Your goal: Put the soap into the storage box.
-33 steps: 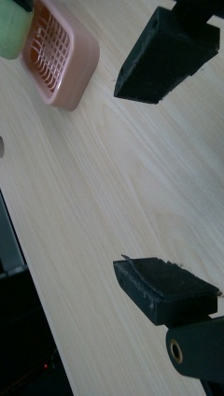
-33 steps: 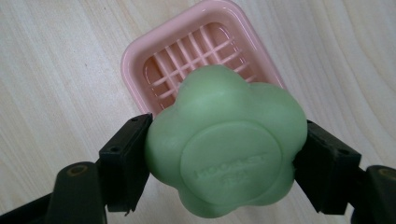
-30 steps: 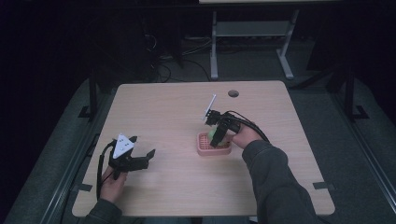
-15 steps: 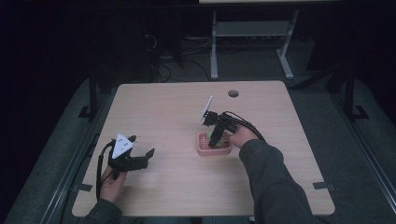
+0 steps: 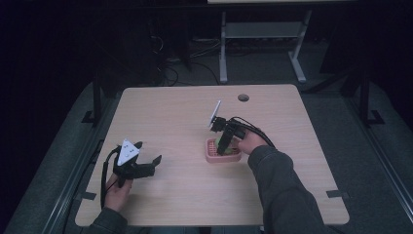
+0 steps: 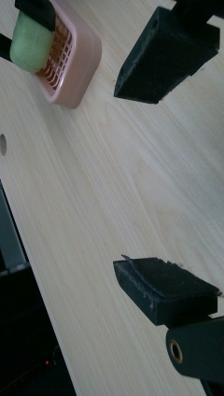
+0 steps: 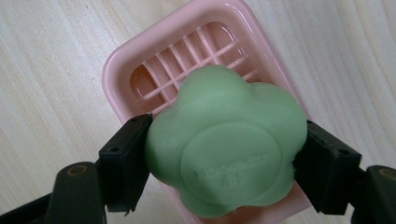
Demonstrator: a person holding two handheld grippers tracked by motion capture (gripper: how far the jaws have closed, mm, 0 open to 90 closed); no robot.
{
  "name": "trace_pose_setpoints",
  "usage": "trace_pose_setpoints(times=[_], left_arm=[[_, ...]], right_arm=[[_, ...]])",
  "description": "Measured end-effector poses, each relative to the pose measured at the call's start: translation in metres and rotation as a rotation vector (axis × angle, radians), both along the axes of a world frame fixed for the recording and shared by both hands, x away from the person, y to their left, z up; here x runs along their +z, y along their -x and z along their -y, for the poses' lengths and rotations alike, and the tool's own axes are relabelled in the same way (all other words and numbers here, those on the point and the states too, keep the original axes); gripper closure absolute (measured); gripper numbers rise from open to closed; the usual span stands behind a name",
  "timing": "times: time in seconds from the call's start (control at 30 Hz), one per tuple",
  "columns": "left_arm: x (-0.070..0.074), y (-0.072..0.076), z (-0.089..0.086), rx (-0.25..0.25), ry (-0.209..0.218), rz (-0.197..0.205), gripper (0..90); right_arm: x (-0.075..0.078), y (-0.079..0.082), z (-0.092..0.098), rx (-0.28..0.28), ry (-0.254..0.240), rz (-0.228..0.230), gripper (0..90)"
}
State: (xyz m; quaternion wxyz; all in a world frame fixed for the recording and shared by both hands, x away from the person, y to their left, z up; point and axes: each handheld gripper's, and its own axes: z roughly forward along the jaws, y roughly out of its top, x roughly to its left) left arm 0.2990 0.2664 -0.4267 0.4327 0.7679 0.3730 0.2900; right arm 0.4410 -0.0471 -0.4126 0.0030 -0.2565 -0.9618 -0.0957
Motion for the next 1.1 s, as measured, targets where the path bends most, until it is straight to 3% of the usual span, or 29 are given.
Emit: trace_pose_setpoints(times=[1.1], left_arm=[[0.001,0.0002,-0.0012,0.004,0.003,0.004,14.3]], right_arm=[[-0.0004,-0.0017,0.0002,-0.016,0.004,-0.005,25.3]])
